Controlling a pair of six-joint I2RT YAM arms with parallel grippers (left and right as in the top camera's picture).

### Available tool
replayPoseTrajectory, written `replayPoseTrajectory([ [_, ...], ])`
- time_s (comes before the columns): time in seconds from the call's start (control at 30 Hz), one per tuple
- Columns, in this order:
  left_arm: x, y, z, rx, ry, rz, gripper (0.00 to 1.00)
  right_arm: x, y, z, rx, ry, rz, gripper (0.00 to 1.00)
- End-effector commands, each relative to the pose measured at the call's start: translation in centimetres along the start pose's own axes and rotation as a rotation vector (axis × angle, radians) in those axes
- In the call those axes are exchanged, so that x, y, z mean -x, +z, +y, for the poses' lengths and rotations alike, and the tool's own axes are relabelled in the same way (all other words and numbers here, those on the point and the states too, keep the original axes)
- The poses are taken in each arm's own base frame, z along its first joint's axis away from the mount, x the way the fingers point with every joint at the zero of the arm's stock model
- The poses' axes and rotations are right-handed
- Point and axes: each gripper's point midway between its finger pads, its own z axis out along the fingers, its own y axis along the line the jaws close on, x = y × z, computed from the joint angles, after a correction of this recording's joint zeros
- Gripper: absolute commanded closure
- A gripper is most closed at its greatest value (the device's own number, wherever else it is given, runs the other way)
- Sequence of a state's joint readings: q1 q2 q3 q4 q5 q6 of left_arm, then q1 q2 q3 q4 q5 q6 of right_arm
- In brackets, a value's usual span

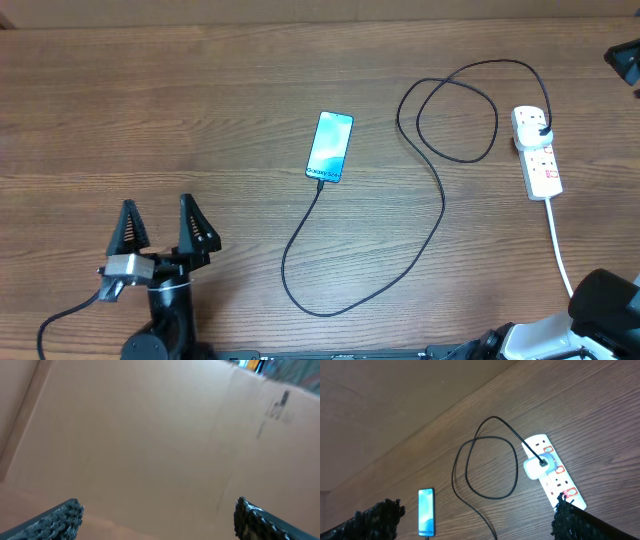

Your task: Plug charger to phone and switch on socket

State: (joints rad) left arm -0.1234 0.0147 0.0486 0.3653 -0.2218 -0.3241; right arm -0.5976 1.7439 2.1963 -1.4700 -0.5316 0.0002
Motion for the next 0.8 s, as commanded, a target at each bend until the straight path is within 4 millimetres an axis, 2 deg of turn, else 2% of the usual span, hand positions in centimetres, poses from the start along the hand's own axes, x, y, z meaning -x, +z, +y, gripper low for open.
replayPoseTrajectory([
  [0.0,-2.2,-0.3,1.5,0.05,-0.042,0.044,0.0,-0.1,-0.2,0.2,0.002,-0.005,-0.005,0.0],
  [0.23,-5.7,-0.8,3.5,0.132,-0.02,0.185,0.0,-0.1,-0.2,0.3,0.003,-0.005,-0.005,0.0],
  [0.43,-9.7,-2.5,6.6,0.259,0.042,0.361,0.0,-0.1,-0.2,0.2,0.002,-0.005,-0.005,0.0],
  [0.77,-10.1,-2.6,6.5,0.2,0.262,0.407,0.0,-0.1,-0.2,0.2,0.002,-0.005,-0.005,0.0],
])
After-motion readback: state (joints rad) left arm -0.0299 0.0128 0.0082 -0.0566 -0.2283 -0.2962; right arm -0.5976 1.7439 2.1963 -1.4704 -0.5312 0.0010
